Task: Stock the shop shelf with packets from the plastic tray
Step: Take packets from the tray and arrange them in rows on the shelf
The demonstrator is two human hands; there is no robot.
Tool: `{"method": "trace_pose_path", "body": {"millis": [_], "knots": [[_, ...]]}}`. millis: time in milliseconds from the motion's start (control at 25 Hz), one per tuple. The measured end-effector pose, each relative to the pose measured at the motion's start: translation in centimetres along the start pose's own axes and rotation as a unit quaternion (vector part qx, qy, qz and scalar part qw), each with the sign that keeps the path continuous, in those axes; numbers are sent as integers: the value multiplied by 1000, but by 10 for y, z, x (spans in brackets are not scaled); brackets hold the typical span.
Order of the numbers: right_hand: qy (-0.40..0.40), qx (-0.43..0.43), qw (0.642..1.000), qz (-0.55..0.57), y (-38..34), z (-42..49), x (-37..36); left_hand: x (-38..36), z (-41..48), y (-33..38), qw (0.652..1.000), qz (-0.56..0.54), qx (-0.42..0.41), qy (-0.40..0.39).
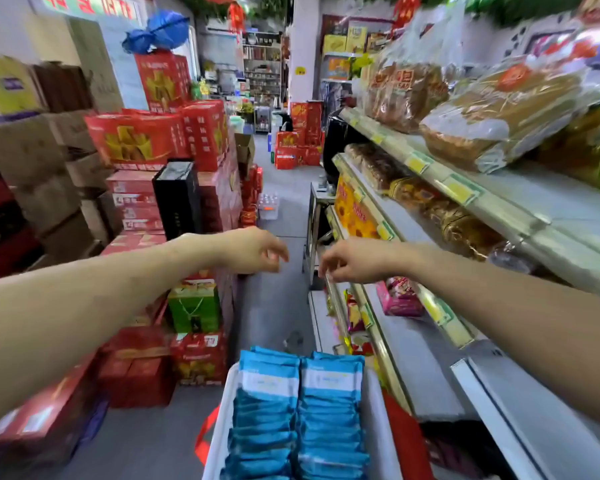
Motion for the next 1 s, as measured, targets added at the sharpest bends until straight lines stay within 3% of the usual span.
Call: {"method": "trace_pose_path", "body": {"millis": [200,320,560,720,840,1000], "knots": [[-165,21,984,68,-31,15,-177,-156,-54,-40,994,-31,2,-107],[-87,-12,993,84,-26,3,-228,-211,-63,-41,989,-19,-37,-141],[65,-71,993,63,-26,-14,-243,-233,-59,-37,992,76,-60,-86],[62,-114,987,97,-15,-22,-249,-237,-57,-34,990,30,-80,-113],[78,-87,990,80,-19,-29,-245,-246,-60,-34,984,8,-95,-151],[83,-54,994,50,-25,-38,-247,-246,-60,-37,987,-8,-107,-120]]}}
Point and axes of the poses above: each hand's wrist, its own z-axis towards the middle knuckle, its own x-axis out of the back of the hand, y = z × x, the point moved 4 cm from there along z, towards the middle knuckle, and after that the axes turned 3 degrees about -z, right-handed, at the moved point
